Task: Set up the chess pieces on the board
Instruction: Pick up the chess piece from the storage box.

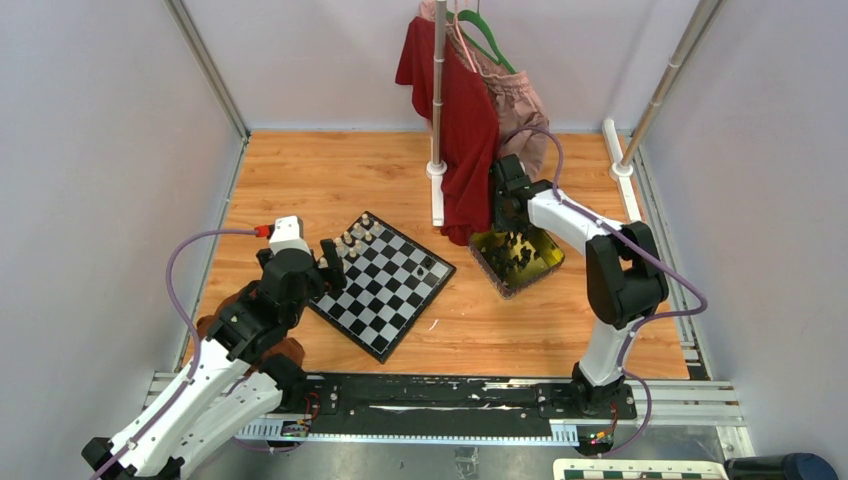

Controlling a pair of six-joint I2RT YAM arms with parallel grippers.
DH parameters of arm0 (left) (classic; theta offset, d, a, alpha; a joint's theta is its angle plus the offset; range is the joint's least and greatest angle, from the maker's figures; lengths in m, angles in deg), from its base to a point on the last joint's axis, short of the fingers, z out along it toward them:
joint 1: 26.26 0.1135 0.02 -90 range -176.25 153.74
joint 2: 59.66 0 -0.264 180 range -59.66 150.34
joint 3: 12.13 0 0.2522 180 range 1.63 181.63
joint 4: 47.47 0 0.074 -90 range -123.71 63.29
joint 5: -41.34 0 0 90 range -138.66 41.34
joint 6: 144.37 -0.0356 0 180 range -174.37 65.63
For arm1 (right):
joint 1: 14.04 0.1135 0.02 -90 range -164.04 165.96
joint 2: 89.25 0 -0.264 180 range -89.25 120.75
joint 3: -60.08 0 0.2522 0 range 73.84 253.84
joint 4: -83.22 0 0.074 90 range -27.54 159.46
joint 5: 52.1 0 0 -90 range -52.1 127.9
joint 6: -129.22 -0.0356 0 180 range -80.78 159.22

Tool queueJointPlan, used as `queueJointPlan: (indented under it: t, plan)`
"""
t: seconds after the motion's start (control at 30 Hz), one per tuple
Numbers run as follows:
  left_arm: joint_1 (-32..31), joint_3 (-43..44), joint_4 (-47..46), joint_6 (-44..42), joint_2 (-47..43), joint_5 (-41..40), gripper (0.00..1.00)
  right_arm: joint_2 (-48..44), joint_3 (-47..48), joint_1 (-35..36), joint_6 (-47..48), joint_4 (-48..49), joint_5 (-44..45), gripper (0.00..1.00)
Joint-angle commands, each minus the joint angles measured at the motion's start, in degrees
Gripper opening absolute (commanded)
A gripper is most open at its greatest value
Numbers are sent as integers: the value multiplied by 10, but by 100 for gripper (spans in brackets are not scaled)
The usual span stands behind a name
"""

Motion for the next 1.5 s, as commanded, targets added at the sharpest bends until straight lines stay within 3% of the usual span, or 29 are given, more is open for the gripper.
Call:
queueJointPlan:
  t: [0.0,0.93,1.2,1.47]
  plan:
    - [-5,-7,-10,13,4,-13,100,17,15,-11,-3,-5,-17,39]
    - [-5,-19,-12,19,13,-17,100,55,15,-28,-13,8,-40,33]
    - [-5,-22,-12,18,10,-19,100,61,16,-29,-16,7,-39,21]
    - [-5,-25,-10,18,0,-20,100,55,17,-29,-15,3,-36,0]
